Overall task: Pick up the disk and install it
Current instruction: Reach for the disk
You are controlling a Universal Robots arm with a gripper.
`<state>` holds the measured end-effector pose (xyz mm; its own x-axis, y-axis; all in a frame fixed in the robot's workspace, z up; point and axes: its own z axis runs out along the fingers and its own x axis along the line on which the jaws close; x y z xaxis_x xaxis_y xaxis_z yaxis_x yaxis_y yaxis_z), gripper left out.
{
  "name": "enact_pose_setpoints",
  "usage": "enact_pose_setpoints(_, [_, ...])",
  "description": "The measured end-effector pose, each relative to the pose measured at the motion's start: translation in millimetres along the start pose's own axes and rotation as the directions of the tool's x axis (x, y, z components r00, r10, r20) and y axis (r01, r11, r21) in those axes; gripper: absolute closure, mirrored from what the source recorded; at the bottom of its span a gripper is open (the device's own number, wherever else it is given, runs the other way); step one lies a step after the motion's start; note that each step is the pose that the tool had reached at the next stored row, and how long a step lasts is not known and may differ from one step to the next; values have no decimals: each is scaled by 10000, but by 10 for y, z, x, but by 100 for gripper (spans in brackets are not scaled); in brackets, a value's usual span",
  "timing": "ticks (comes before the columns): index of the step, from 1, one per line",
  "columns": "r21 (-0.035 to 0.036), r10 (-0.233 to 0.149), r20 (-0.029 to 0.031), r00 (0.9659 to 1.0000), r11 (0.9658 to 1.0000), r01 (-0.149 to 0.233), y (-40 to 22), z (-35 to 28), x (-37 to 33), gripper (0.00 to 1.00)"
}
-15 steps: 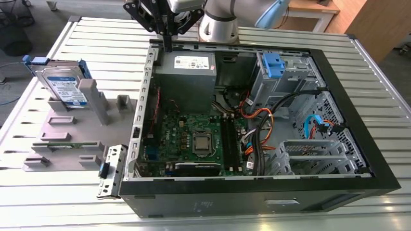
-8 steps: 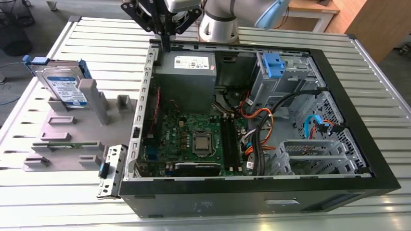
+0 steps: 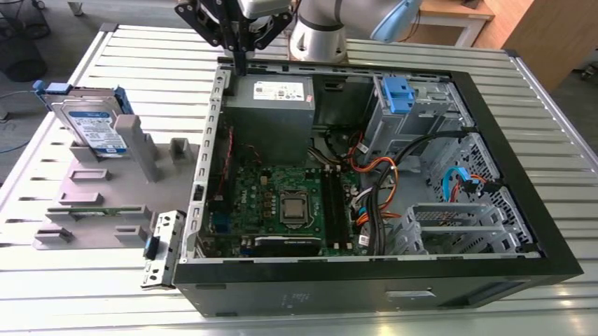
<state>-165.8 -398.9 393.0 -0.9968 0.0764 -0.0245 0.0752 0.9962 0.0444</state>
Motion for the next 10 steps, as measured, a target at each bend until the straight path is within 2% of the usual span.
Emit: enact_pose_setpoints(10, [0, -1, 0, 10000, 10000, 1, -3, -1, 48, 89])
